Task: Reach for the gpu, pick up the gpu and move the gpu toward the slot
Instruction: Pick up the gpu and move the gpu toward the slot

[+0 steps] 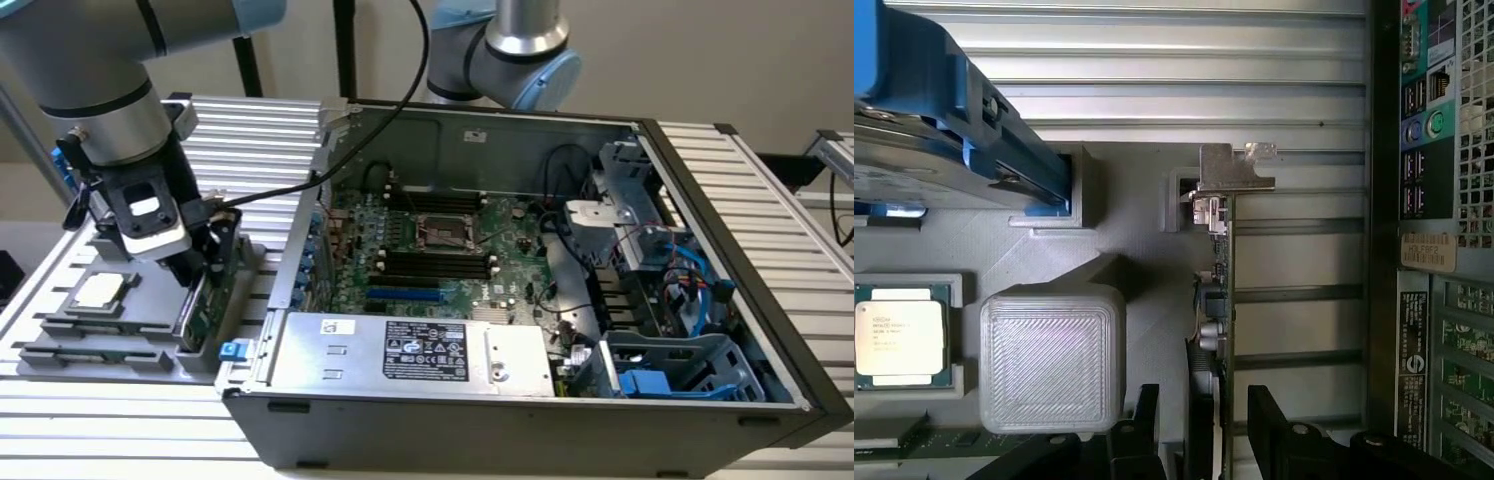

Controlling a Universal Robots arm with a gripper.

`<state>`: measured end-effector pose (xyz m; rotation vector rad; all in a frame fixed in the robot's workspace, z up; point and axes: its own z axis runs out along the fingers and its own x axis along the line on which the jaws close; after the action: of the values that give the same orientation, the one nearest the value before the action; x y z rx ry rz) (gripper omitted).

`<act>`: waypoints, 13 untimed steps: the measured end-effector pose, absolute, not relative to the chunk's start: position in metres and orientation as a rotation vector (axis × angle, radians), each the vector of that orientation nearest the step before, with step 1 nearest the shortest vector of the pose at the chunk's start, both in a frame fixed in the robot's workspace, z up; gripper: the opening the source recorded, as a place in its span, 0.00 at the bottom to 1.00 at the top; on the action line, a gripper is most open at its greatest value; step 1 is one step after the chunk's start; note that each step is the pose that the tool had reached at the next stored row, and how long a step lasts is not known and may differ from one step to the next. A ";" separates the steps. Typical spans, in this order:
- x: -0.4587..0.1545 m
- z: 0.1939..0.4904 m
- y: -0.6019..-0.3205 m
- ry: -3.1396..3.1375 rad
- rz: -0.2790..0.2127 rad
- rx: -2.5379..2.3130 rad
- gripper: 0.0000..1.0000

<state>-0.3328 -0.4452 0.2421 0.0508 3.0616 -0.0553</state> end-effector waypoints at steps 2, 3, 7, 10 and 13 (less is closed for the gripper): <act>-0.333 0.242 -0.445 3.062 -0.055 0.051 0.39; -0.333 0.242 -0.445 3.062 -0.055 0.051 0.39; -0.333 0.242 -0.445 3.062 -0.055 0.051 0.36; -0.333 0.242 -0.445 3.062 -0.055 0.051 0.29; -0.333 0.242 -0.445 3.062 -0.055 0.051 0.26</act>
<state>-0.3328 -0.4452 0.2421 0.0508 3.0616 -0.0554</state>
